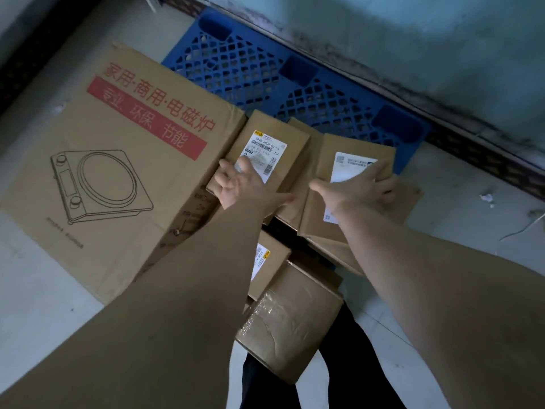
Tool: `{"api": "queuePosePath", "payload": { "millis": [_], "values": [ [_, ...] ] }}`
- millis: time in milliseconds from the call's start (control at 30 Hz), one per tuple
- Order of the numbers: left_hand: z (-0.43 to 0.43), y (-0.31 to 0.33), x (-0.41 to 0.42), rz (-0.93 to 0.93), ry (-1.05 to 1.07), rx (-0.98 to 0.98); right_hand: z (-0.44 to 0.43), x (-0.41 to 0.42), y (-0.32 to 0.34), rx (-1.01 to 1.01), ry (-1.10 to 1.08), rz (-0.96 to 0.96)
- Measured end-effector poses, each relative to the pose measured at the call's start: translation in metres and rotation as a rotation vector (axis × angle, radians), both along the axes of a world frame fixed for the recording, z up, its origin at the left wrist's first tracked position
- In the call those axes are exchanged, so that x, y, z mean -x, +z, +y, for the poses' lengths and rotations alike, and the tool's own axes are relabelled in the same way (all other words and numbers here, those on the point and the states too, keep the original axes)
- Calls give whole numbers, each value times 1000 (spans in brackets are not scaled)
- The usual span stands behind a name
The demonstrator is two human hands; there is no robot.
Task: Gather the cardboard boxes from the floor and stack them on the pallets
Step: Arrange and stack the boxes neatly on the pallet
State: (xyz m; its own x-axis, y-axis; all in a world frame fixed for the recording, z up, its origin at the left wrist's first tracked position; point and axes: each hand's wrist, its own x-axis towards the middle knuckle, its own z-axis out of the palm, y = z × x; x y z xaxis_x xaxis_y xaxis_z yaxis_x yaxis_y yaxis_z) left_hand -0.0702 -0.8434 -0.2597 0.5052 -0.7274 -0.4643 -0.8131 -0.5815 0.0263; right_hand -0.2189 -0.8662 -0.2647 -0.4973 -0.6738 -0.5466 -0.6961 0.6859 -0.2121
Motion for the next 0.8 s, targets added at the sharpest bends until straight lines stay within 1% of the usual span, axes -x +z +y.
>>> {"api": "queuePosePath", "payload": {
  "millis": [100, 167, 267, 367, 433, 500, 567, 667, 800],
  "values": [
    [-7, 2, -6, -51, -8, -48, 0, -11, -4, 19, 41, -25],
    [-13, 5, -8, -43, 31, -61, -2, -11, -5, 21, 31, -27],
    [-22, 5, -3, -25, 24, -91, -8, 1, -7, 22, 25, 9],
    [-20, -3, 8, 34, 43, -147, -10, 8, -8, 0, 26, -3],
    [-16, -5, 14, 50, 62, -121, -9, 9, -5, -5, 31, -18],
    [-11, 0, 20, 34, 83, -52, -10, 9, 1, -1, 43, -43],
    [0, 12, 24, 47, 165, -8, -7, 9, 11, 19, 73, -52],
    [32, 29, 28, 143, 327, 21, 10, 8, 30, 51, 161, -52],
    [97, 48, 34, 204, 488, 58, 62, 11, 49, 111, 310, -54]
  ]
}}
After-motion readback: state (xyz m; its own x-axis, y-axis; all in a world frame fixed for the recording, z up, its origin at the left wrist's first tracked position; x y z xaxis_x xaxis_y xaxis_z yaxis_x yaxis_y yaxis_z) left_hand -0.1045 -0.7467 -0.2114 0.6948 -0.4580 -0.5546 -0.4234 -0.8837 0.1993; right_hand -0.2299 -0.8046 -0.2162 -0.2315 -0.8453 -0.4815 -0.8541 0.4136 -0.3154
